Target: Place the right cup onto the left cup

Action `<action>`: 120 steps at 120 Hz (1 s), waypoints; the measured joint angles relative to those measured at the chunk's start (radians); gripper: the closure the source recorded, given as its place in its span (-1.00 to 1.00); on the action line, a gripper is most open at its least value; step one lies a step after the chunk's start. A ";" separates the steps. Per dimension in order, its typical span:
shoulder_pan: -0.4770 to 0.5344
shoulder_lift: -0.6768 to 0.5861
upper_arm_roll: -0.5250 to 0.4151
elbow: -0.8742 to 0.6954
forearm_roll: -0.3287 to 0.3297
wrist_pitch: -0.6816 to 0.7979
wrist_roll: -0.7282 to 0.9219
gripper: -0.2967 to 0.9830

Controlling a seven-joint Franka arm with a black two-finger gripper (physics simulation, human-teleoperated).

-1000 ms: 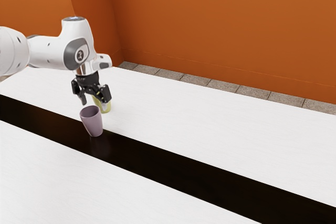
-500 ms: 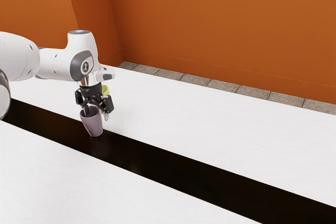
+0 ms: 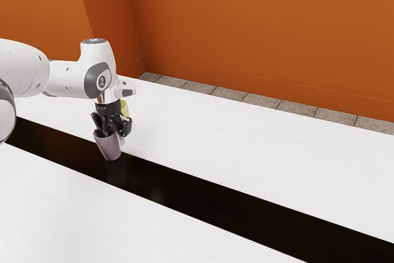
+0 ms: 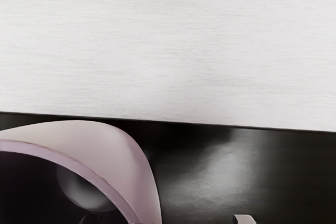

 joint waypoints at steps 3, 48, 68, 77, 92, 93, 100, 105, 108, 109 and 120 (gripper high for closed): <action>0.000 0.000 0.000 0.000 0.000 0.000 0.000 0.16; 0.008 0.001 0.005 0.000 0.002 0.011 0.006 0.60; 0.006 -0.003 0.004 0.000 0.005 0.013 0.006 0.65; 0.005 -0.014 0.004 -0.001 0.008 0.013 0.006 0.67; 0.003 -0.048 0.005 -0.004 0.013 0.005 0.005 0.68; 0.003 -0.051 0.005 -0.004 0.013 0.004 0.005 0.68; 0.003 -0.070 0.003 -0.005 0.015 -0.006 0.005 0.68; 0.002 -0.085 0.002 -0.005 0.016 -0.014 0.004 0.68; 0.002 -0.095 0.001 -0.005 0.016 -0.020 0.004 0.68; 0.002 -0.099 0.000 -0.005 0.016 -0.023 0.004 0.68; 0.001 -0.132 -0.003 -0.004 0.018 -0.047 0.004 0.69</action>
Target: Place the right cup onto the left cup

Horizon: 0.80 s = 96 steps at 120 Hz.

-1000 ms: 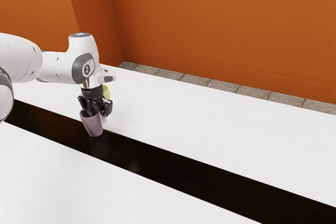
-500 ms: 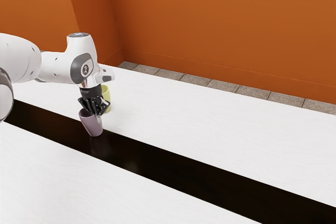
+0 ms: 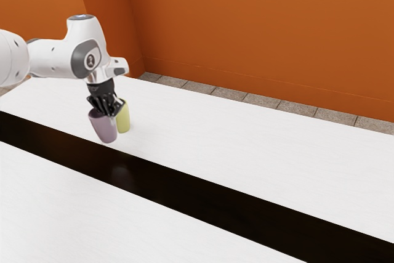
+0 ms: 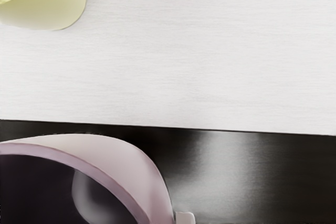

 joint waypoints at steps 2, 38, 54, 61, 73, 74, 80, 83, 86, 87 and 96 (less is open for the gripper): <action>0.000 -0.006 0.000 0.000 0.000 -0.005 0.000 0.69; 0.000 -0.066 0.004 0.062 0.010 -0.114 0.010 0.69; 0.000 -0.066 0.004 0.113 0.022 -0.166 0.015 0.69; 0.000 -0.066 0.005 0.130 0.028 -0.187 0.018 0.69; 0.001 -0.063 0.016 0.143 0.034 -0.212 0.023 0.69; 0.001 -0.062 0.017 0.146 0.034 -0.213 0.024 0.69; 0.003 -0.058 0.021 0.159 0.036 -0.222 0.027 0.69; 0.003 -0.056 0.023 0.163 0.036 -0.226 0.029 0.69; 0.003 -0.055 0.027 0.166 0.037 -0.229 0.030 0.69; 0.003 -0.055 0.028 0.166 0.037 -0.230 0.031 0.69; 0.010 -0.050 0.036 0.181 0.038 -0.237 0.035 0.69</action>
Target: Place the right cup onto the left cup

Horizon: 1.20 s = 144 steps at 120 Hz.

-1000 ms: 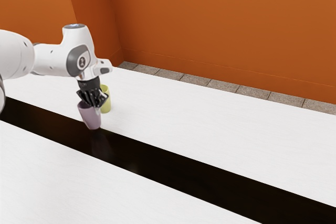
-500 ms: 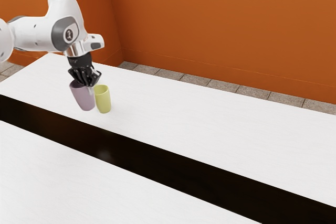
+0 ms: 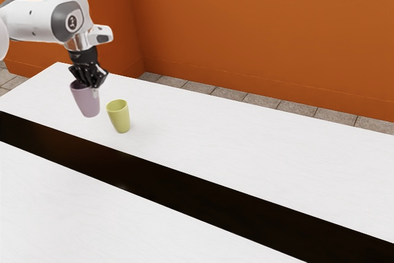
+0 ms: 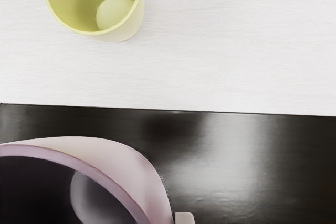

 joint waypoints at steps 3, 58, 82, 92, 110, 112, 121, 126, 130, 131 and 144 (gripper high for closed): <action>0.003 0.004 0.001 0.008 0.000 -0.002 0.001 0.69; 0.023 0.149 -0.002 0.216 0.012 -0.074 0.026 0.69; 0.034 0.237 -0.005 0.336 0.010 -0.114 0.040 0.69; 0.051 0.269 -0.009 0.387 0.008 -0.133 0.047 0.69; 0.062 0.316 -0.012 0.486 0.006 -0.171 0.057 0.69; 0.062 0.323 -0.012 0.496 0.006 -0.175 0.059 0.69; 0.063 0.352 -0.012 0.536 0.004 -0.191 0.064 0.69; 0.064 0.366 -0.012 0.558 0.003 -0.200 0.067 0.69; 0.065 0.375 -0.014 0.570 0.003 -0.207 0.070 0.69; 0.066 0.378 -0.015 0.574 0.003 -0.208 0.070 0.69; 0.071 0.418 -0.020 0.638 0.001 -0.231 0.077 0.69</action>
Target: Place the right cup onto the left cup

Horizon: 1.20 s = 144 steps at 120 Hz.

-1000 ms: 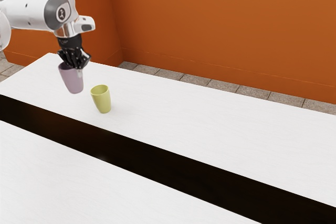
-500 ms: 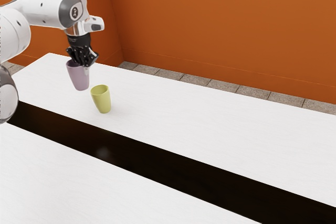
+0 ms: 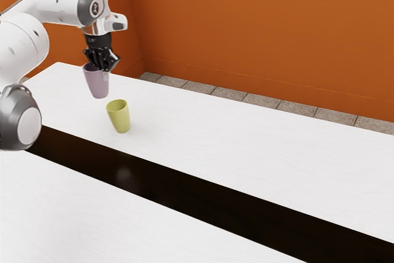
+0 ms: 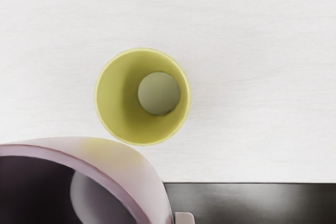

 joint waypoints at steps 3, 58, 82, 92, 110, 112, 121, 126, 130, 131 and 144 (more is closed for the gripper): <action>0.000 0.010 -0.001 0.016 0.000 -0.005 0.002 0.69; 0.012 0.121 -0.014 0.153 -0.014 -0.020 0.030 0.69; 0.012 0.148 -0.014 0.152 -0.023 0.003 0.041 0.69; 0.017 0.152 -0.014 0.153 -0.024 0.015 0.044 0.69; 0.020 0.154 -0.014 0.153 -0.025 0.041 0.049 0.69; 0.020 0.154 -0.014 0.153 -0.025 0.044 0.050 0.69; 0.022 0.156 -0.017 0.154 -0.025 0.056 0.052 0.69; 0.023 0.159 -0.019 0.158 -0.025 0.061 0.052 0.69; 0.024 0.164 -0.022 0.162 -0.025 0.065 0.053 0.69; 0.024 0.165 -0.023 0.162 -0.025 0.066 0.053 0.69; 0.024 0.175 -0.028 0.164 -0.025 0.074 0.056 0.69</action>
